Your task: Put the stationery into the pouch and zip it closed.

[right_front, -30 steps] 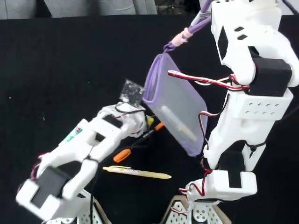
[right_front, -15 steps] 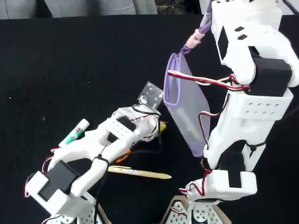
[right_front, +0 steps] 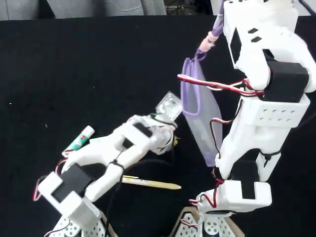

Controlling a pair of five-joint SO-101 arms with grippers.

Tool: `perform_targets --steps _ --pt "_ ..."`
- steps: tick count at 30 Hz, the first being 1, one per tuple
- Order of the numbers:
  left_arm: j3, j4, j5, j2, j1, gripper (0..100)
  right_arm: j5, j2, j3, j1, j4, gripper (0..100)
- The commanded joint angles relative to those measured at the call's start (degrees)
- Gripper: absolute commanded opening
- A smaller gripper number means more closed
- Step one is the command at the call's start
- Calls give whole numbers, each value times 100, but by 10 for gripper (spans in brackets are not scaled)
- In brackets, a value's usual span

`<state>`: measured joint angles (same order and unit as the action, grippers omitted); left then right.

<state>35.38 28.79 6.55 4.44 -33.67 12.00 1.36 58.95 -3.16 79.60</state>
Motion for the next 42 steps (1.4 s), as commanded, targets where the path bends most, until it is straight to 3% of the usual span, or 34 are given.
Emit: perform_targets --steps 1,5,14,21,26,30,38,42 --pt "-901 686 79 404 -48 177 0 -242 207 -79 -9 11" --pt "-1393 1073 105 791 -57 23 0 -242 198 -79 0 11" --pt "-1446 1310 114 695 -13 29 0 -242 198 -79 0 11" --pt "-1385 1723 70 -1073 804 29 0 -233 198 -70 0 11" --pt "-769 1002 70 -2857 1367 29 0 -233 198 -44 -9 11" --pt "-119 264 0 -4396 1402 29 0 -233 198 -44 -9 11" --pt "1481 -1591 -2136 -7253 1446 29 0 -224 198 -35 -9 11" --pt "2229 -2532 -2673 -8316 1446 28 0 -224 198 -35 -9 11"
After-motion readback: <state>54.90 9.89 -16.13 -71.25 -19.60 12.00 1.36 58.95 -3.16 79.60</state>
